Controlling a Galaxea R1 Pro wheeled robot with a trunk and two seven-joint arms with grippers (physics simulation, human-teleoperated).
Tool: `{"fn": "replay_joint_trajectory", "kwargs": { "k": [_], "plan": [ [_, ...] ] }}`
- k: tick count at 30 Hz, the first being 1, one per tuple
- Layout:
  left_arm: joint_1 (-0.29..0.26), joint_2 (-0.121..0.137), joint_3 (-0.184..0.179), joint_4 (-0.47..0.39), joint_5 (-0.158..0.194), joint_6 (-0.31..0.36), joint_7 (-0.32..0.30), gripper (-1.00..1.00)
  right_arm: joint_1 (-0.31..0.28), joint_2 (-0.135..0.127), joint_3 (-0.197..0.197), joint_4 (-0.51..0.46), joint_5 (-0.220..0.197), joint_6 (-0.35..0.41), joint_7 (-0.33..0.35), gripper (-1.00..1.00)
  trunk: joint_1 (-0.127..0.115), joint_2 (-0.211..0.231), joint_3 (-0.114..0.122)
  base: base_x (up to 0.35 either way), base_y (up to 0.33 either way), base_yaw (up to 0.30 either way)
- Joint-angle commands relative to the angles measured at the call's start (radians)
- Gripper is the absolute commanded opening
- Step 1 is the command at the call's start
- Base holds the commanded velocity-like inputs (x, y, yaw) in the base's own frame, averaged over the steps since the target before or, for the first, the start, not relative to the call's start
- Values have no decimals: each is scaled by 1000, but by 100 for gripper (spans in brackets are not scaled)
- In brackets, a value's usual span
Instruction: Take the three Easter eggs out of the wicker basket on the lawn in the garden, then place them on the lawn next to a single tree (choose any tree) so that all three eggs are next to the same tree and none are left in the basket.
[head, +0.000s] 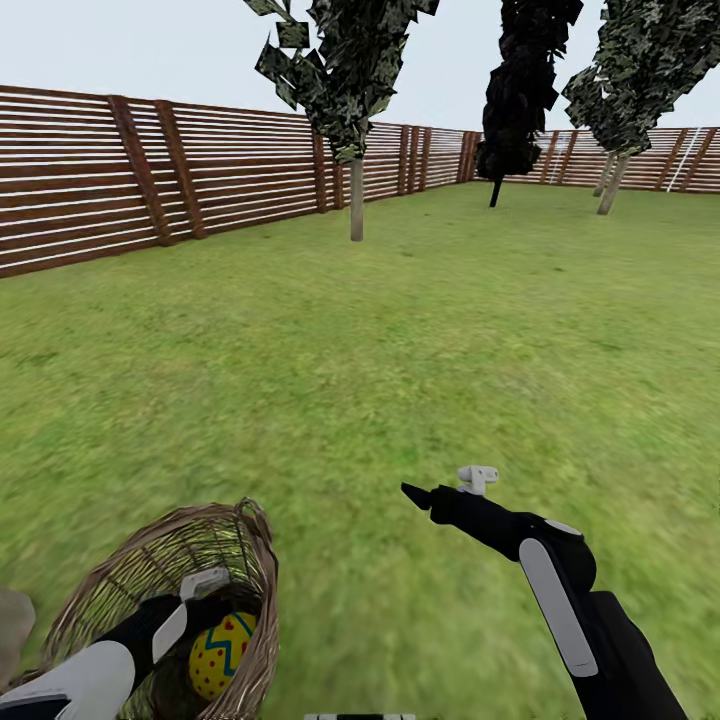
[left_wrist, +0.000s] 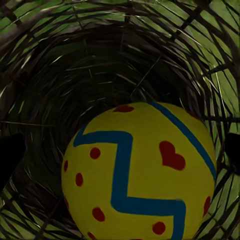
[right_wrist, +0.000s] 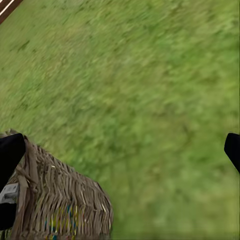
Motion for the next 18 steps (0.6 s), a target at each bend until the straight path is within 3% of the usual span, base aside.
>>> {"fn": "replay_joint_trajectory", "kwargs": {
  "k": [1,7,18],
  "plan": [
    [0,0,8,-2,3,3,-2,100,-1,0,0,-1,2,4,3,100,0,-1,-5,0,0,0],
    [0,0,8,-1,4,-7,-2,100,-1,0,0,-1,2,4,4,100,1,-1,-9,0,0,0],
    [0,1,8,2,4,-4,-20,100,0,0,0,-1,2,4,4,100,5,-3,-47,0,0,0]
  ]
}}
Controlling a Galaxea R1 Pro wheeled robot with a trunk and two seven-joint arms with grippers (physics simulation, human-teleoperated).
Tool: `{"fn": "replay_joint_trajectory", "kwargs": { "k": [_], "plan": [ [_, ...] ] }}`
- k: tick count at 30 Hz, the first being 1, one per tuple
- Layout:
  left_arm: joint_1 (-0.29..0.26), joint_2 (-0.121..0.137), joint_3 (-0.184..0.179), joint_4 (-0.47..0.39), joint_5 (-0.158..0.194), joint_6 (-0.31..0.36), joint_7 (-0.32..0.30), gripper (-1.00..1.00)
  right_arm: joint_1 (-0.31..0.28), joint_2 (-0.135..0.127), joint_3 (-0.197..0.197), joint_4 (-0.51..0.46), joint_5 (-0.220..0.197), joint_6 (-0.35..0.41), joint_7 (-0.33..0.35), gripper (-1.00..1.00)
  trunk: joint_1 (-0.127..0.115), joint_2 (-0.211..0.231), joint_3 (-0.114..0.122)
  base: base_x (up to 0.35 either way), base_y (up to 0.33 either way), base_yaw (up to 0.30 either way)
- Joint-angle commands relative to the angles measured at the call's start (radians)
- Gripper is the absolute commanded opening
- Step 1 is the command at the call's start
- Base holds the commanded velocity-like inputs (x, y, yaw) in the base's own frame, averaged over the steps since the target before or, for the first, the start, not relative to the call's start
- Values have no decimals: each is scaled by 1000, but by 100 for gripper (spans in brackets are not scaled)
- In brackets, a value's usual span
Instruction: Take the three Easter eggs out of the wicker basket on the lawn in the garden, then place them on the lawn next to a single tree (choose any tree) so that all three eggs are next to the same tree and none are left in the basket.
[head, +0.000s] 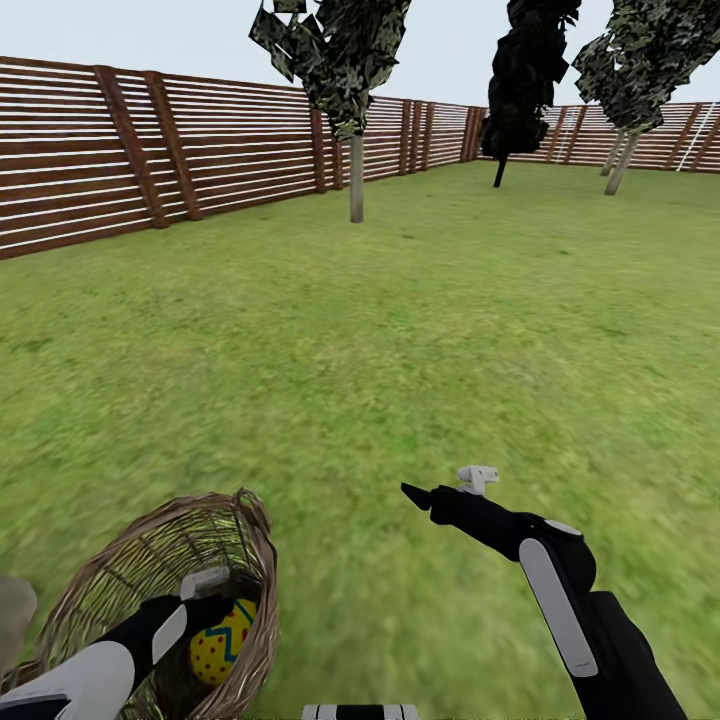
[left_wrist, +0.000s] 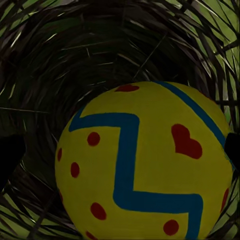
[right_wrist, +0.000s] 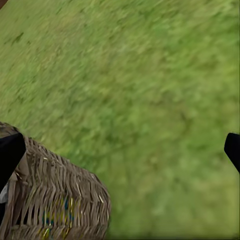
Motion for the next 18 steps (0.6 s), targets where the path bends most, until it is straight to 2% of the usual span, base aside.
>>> {"fn": "replay_joint_trajectory", "kwargs": {
  "k": [1,12,16,18],
  "plan": [
    [0,0,8,-1,4,9,-12,100,-1,0,0,-1,3,4,3,100,0,0,-1,0,0,0],
    [0,0,9,3,3,24,-51,100,-1,0,0,-1,3,4,3,100,0,0,-1,0,0,0],
    [0,0,9,4,3,28,-66,100,-1,0,0,-1,3,4,3,100,2,-1,-16,0,0,0],
    [0,0,9,4,3,29,-70,100,-1,1,0,-1,3,4,3,100,2,-1,-16,0,0,0]
  ]
}}
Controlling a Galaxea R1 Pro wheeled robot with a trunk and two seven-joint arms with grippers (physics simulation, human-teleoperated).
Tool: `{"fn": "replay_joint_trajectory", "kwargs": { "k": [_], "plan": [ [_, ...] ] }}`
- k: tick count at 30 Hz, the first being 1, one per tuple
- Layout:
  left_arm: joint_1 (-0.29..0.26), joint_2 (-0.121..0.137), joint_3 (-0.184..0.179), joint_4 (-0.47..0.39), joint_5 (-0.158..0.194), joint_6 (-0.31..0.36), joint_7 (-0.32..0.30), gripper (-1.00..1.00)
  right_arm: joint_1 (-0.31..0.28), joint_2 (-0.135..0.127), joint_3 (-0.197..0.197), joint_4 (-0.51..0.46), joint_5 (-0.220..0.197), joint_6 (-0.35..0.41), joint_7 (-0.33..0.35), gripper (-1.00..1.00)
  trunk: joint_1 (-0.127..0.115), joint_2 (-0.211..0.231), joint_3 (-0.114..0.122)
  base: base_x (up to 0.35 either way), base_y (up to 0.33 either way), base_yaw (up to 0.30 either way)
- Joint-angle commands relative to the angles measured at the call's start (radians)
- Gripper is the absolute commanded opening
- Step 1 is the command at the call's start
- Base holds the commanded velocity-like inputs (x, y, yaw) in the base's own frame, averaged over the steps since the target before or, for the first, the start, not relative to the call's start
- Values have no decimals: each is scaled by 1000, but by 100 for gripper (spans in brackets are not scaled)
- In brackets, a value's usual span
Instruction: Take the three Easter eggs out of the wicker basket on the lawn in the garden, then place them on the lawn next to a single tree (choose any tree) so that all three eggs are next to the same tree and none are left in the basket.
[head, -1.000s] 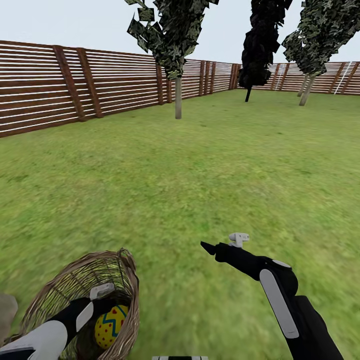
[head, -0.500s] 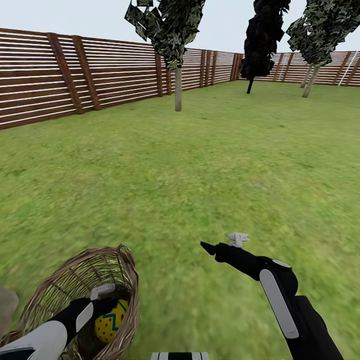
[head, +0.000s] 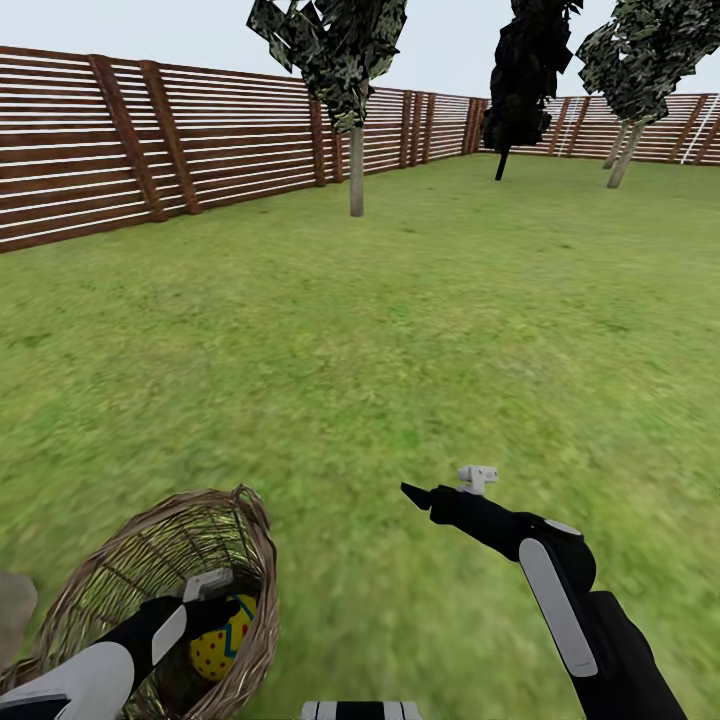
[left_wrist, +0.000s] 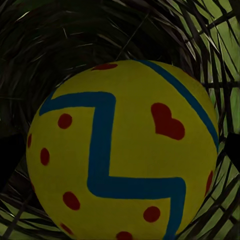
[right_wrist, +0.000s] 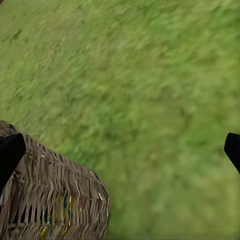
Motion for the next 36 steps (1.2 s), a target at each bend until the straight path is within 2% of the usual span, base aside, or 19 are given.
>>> {"fn": "replay_joint_trajectory", "kwargs": {
  "k": [1,12,16,18,28,31,36],
  "plan": [
    [0,0,8,-2,4,8,-3,100,0,-1,0,-1,3,4,3,100,0,0,-1,0,0,0],
    [0,9,8,-2,5,4,-3,100,-1,0,1,-1,3,4,3,100,0,0,-1,0,0,0],
    [0,19,8,-3,6,3,-3,100,-1,0,2,-1,3,4,3,100,2,-1,-16,0,0,0],
    [0,20,8,-3,7,1,-3,100,0,0,2,-1,3,4,3,100,2,-1,-16,0,0,0],
    [0,20,7,-2,5,-1,-3,100,-1,0,2,-1,3,4,3,100,2,-1,-16,0,0,0],
    [0,20,7,-2,4,2,-5,100,-1,0,2,-1,3,4,3,100,3,-2,-28,0,0,0],
    [0,20,7,-2,4,5,-7,100,-1,0,2,-1,3,4,3,100,3,-2,-28,0,0,0]
  ]
}}
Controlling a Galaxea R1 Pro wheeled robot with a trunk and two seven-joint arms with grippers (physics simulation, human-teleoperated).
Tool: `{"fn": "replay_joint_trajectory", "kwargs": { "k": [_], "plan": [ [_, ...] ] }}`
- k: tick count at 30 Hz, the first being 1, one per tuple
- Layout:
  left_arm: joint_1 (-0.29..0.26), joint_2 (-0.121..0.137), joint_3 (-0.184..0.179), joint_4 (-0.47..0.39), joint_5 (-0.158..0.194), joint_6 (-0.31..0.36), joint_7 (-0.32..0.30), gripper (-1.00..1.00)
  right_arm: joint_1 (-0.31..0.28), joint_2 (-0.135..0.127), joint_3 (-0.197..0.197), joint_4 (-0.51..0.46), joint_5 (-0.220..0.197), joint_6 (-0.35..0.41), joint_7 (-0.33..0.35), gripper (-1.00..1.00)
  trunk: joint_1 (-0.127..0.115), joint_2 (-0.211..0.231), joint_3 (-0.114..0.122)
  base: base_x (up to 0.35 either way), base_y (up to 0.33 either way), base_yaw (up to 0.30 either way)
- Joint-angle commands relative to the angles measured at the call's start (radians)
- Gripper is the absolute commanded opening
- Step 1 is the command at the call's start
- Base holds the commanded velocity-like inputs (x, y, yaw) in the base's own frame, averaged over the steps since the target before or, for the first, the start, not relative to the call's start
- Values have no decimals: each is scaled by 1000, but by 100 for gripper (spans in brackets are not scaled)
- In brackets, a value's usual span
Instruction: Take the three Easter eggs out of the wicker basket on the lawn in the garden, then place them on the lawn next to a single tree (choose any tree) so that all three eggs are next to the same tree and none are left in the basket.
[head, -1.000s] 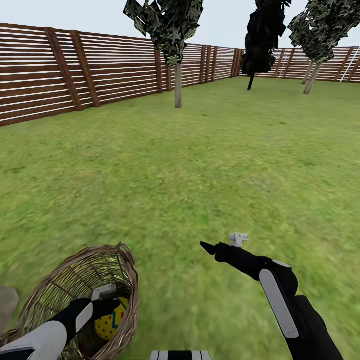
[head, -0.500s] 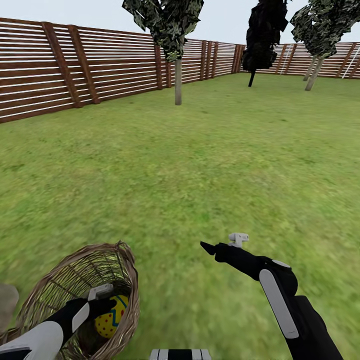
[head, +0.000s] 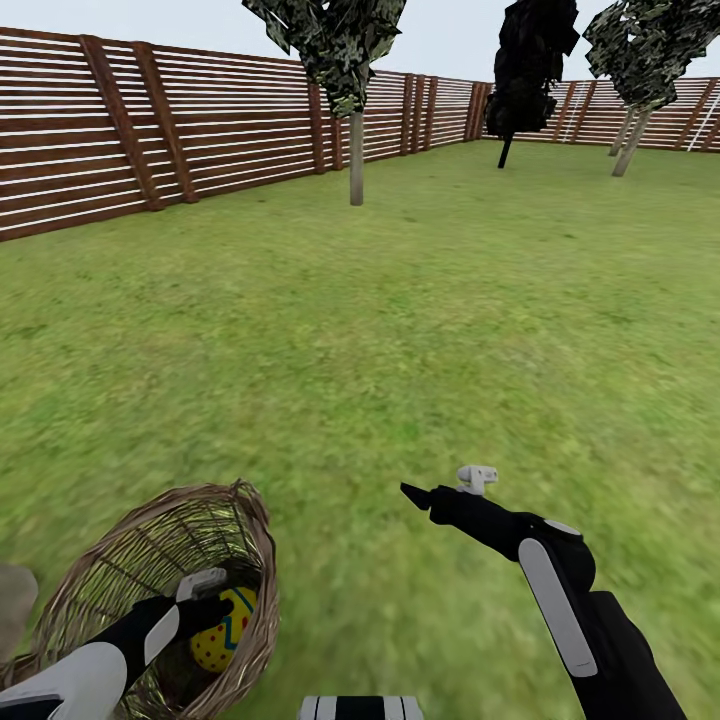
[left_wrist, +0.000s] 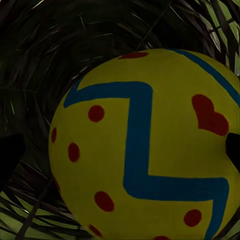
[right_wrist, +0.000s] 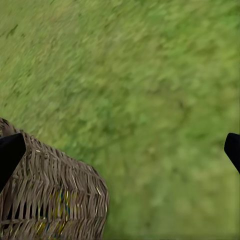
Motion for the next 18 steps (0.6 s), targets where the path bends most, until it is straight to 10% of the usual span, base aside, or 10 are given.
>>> {"fn": "replay_joint_trajectory", "kwargs": {
  "k": [1,18],
  "plan": [
    [0,0,8,-2,4,8,-4,100,-1,0,0,-1,3,4,3,100,0,0,-1,0,0,0],
    [0,0,7,-2,4,10,-42,100,-1,0,0,-1,3,4,3,100,1,-1,-12,0,0,0]
  ]
}}
